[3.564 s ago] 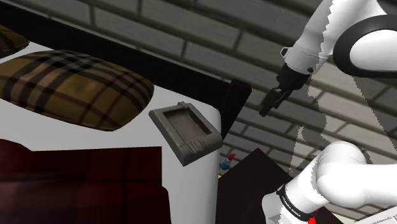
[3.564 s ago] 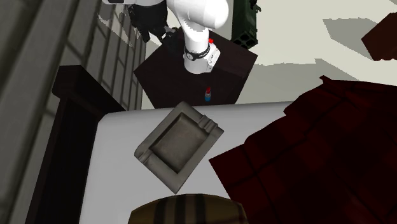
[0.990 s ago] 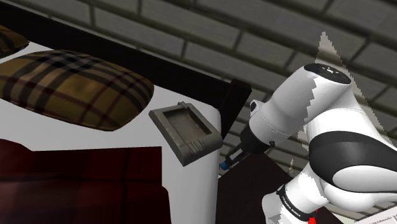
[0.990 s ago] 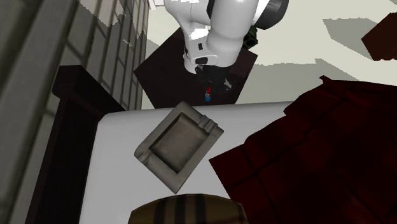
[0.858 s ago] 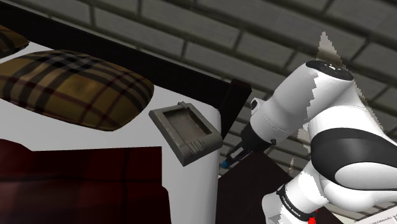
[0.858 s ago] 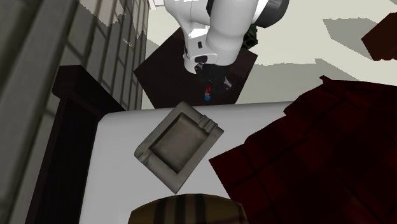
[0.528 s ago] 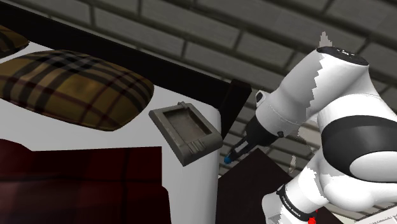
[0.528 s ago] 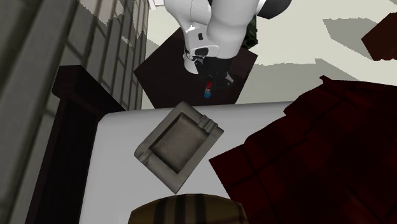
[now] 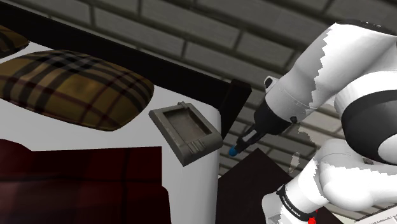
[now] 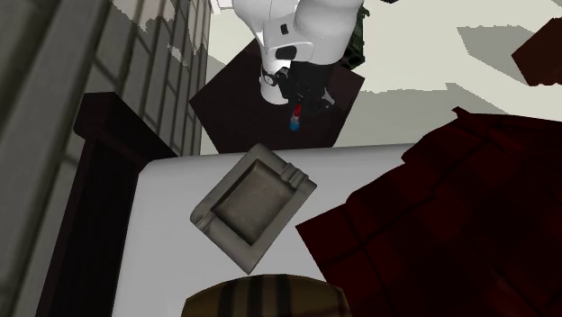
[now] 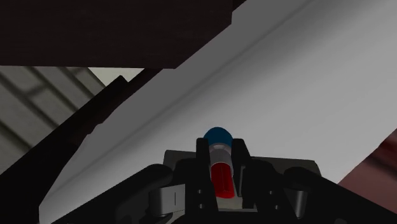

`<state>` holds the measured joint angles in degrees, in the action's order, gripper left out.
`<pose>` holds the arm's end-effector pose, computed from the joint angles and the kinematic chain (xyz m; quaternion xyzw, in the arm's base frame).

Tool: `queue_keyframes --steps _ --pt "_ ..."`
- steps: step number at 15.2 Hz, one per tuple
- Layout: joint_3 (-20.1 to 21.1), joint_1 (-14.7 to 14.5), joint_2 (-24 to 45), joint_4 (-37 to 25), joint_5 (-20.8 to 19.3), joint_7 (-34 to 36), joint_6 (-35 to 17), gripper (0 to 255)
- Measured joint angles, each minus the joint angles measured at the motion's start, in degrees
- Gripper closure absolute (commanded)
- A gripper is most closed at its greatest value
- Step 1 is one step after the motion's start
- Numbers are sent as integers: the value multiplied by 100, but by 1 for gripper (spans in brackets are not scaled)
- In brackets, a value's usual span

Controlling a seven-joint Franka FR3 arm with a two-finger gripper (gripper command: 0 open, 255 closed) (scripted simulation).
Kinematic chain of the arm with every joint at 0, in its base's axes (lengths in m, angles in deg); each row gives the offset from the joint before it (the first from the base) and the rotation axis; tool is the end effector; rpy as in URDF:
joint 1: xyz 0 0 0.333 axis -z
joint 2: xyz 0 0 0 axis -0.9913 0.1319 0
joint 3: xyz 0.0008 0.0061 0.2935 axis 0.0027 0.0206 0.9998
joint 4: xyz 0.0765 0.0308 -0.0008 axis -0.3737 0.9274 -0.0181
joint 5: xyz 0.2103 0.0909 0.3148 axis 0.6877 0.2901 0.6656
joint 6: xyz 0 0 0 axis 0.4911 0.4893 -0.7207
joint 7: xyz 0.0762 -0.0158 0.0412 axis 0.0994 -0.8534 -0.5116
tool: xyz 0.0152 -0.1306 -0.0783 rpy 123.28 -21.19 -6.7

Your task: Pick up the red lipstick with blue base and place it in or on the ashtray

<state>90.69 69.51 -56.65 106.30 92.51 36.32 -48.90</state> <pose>0.2271 0.2306 0.4145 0.9972 -0.0067 0.0714 0.0209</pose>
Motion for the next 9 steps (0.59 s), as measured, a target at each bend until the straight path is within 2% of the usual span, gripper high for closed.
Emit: queue_keyframes --steps 9 --pt "-217 167 131 -701 -238 -36 557 255"
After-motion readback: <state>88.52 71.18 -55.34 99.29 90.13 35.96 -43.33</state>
